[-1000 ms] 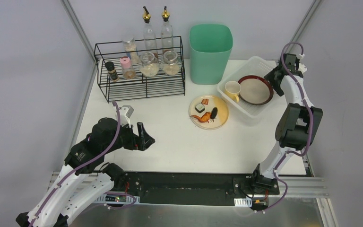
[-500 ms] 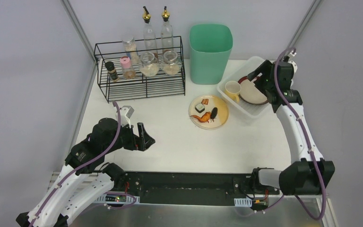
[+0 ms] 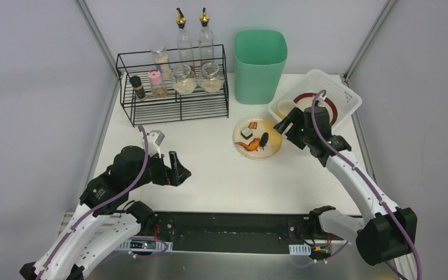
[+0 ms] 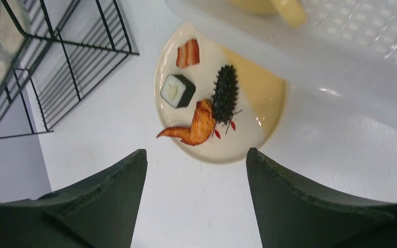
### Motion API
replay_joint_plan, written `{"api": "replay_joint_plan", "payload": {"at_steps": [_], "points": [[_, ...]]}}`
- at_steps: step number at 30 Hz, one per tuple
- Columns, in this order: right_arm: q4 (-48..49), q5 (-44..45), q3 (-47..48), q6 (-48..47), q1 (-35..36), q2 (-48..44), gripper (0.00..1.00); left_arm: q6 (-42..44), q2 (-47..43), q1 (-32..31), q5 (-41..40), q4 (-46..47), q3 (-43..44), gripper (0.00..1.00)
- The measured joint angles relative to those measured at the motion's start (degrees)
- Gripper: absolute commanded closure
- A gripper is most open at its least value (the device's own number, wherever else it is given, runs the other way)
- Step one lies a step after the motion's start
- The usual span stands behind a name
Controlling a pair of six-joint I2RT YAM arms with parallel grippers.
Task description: Clear the kitchen counter
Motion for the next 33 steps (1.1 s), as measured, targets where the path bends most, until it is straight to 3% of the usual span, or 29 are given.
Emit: {"api": "replay_joint_plan", "payload": {"at_steps": [5, 15, 27, 33], "points": [[1.8, 0.7, -6.3, 2.8, 5.2, -0.4, 0.31, 0.0, -0.1, 0.0, -0.9, 0.0, 0.0, 0.08], [10.5, 3.3, -17.3, 11.3, 9.1, 5.9, 0.42, 0.0, -0.1, 0.0, -1.4, 0.0, 0.0, 0.08], [21.0, 5.7, -19.7, 17.2, 10.5, 13.0, 0.59, 0.0, 0.2, 0.0, -2.7, -0.5, 0.0, 0.08], [25.6, 7.1, -19.7, 17.4, 10.6, 15.6, 0.59, 0.0, 0.4, 0.0, -2.8, -0.5, 0.0, 0.08]]}}
